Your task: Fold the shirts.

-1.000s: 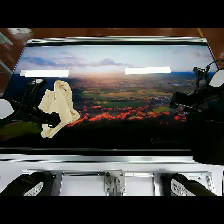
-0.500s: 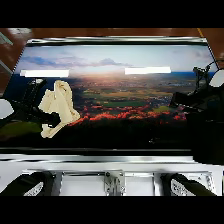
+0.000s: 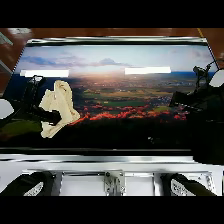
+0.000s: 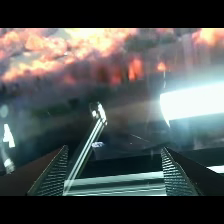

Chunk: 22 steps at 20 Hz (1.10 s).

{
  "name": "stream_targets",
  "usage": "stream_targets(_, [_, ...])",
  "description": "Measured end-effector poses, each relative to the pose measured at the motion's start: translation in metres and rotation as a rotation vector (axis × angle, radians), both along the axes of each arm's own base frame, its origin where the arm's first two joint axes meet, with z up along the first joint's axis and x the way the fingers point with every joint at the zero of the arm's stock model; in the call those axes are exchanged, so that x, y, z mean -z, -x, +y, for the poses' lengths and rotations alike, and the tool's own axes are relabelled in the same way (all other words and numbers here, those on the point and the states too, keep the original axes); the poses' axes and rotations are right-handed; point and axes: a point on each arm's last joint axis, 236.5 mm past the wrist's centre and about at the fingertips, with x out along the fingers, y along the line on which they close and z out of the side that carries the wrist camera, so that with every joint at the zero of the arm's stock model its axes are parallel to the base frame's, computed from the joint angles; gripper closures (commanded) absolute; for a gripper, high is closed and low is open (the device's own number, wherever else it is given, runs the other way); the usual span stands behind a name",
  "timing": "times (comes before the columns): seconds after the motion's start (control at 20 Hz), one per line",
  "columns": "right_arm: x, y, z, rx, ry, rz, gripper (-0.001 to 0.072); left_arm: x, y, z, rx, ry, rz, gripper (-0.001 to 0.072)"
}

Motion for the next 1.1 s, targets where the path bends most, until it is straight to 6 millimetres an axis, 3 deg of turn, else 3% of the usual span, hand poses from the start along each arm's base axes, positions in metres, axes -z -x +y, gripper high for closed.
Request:
stream_targets(0.35, [-0.001,-0.007,-0.001,0.0,0.005,-0.03,0.0014,-0.014,-0.029,-0.02,-0.025,0.098,-0.12,-0.0013])
stream_targets(0.6, [-0.005,-0.02,-0.003,0.006,0.011,-0.086,0.0014,-0.002,-0.036,-0.023,-0.083,0.121,-0.083,-0.0013])
stream_targets(0.75, [-0.007,-0.026,-0.004,0.01,0.013,-0.112,0.0014,0.03,-0.051,0.004,-0.189,0.043,-0.016,-0.0013])
stream_targets(0.95, [-0.008,-0.03,-0.004,0.012,0.013,-0.129,0.0014,0.089,-0.077,0.051,-0.352,-0.027,0.131,-0.0013])
stream_targets(1.1, [-0.008,-0.03,-0.003,0.012,0.012,-0.129,0.0014,0.124,-0.099,0.073,-0.436,-0.035,0.208,-0.0013])
